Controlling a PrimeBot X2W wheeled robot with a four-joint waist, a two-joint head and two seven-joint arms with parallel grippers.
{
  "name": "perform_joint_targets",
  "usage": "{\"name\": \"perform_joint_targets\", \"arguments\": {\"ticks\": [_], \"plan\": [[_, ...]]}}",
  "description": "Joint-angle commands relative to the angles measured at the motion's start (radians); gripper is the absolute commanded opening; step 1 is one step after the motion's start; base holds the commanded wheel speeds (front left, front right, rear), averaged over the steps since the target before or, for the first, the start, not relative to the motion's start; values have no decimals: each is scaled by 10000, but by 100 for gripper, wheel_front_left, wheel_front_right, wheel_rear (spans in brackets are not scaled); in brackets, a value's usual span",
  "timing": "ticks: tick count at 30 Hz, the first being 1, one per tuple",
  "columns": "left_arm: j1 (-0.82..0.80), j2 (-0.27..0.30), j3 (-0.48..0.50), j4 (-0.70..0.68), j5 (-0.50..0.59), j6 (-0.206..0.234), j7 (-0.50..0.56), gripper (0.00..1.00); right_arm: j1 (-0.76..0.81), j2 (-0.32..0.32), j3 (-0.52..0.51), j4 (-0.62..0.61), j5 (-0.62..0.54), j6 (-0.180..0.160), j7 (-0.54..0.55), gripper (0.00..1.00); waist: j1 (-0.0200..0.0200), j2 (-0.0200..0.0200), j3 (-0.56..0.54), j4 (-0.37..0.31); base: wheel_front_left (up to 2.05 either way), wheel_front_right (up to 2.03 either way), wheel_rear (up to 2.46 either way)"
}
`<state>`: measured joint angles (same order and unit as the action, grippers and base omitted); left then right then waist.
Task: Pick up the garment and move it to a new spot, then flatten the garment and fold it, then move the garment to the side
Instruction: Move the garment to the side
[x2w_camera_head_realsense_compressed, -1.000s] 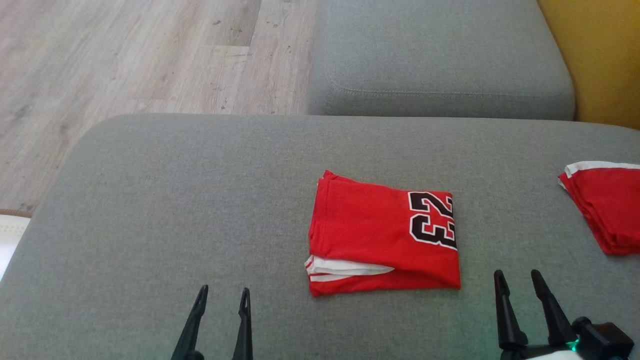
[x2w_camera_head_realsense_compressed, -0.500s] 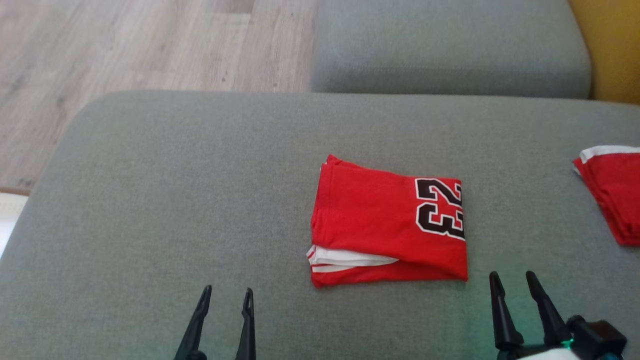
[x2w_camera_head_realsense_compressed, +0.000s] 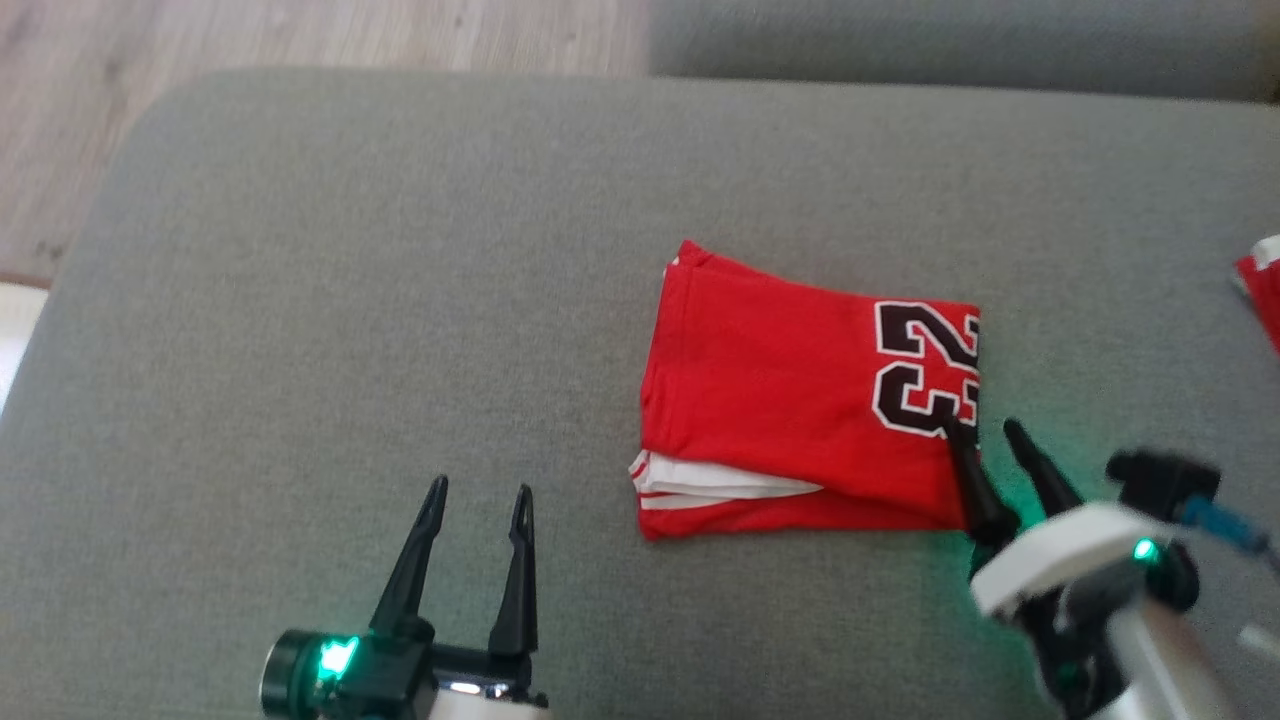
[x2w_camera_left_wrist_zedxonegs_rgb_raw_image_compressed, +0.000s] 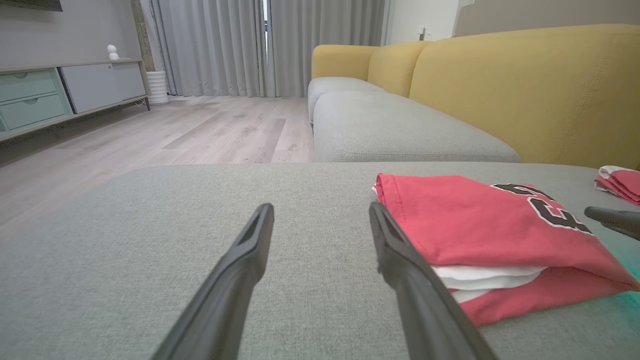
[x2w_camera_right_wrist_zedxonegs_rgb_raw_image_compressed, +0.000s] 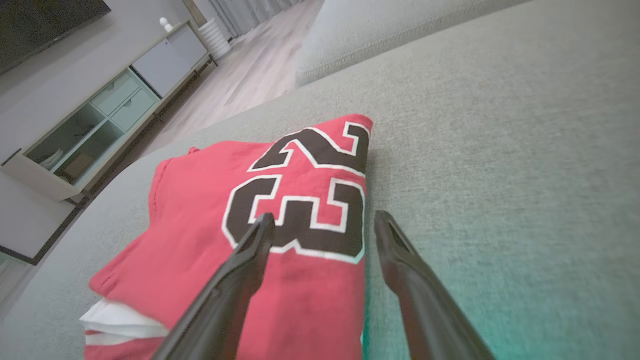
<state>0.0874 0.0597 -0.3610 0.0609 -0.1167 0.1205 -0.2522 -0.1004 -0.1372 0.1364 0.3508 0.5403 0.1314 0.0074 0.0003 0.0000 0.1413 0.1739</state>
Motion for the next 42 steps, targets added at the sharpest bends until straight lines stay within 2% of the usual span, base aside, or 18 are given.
{"name": "perform_joint_targets", "arguments": {"ticks": [1, 7, 9, 10, 14, 17, 23, 30, 31, 36, 42], "plan": [[-361, -93, 178, -295, -85, 52, -95, 100, -439, -232, 109, -213, 229, -7, 296, 100, -3, 0, 364, 170, 0, 0, 0], [-761, -94, -42, -220, -174, 140, -95, 100, -988, -463, -279, 3, 1101, -7, 1607, 100, -3, 0, 856, 422, 0, 0, 0], [-848, -94, -81, -201, -187, 183, -95, 100, -996, -426, -256, -85, 1308, -7, 1841, 29, -3, 0, 941, 452, 0, 0, 0], [-879, -94, -95, -190, -189, 206, -95, 100, -971, -400, -228, -144, 1398, -7, 1940, 0, -3, 0, 963, 454, 0, 0, 0], [-951, -94, -113, -192, -203, 296, -95, 100, -896, -471, -199, -525, 1418, -7, 2018, 0, -3, 0, 1061, 337, 0, 0, 0], [-1061, -94, -69, -299, -41, 369, -95, 100, -972, -830, -317, -910, 1056, -7, 2012, 0, -3, 0, 1191, 107, 0, 0, 0], [-1376, -94, 92, -753, -126, 524, -95, 100, -1401, -2371, -1013, -1838, 300, -7, 2603, 0, -3, 0, 1665, -558, 0, 0, 0], [-1907, -95, 152, -1079, -260, 151, -95, 100, -2106, -4220, -2365, -2534, -155, -7, 3459, 0, -3, 0, 2399, -1278, 0, 0, 0], [-1907, -95, 152, -1079, -260, 151, -95, 100, -2106, -4220, -2365, -2534, -155, -7, 3459, 0, -3, 0, 2399, -1278, 0, 0, 0], [-2355, -95, 157, -1469, -267, 33, -95, 100, -2551, -5149, -3277, -2636, -524, -7, 3778, 0, -3, 0, 2881, -1470, 0, 0, 0], [-2624, -95, 221, -1665, -283, -54, -95, 100, -2848, -5829, -4373, -2760, -1126, -7, 4043, 0, -3, 0, 3283, -1518, 0, 0, 0]]}}
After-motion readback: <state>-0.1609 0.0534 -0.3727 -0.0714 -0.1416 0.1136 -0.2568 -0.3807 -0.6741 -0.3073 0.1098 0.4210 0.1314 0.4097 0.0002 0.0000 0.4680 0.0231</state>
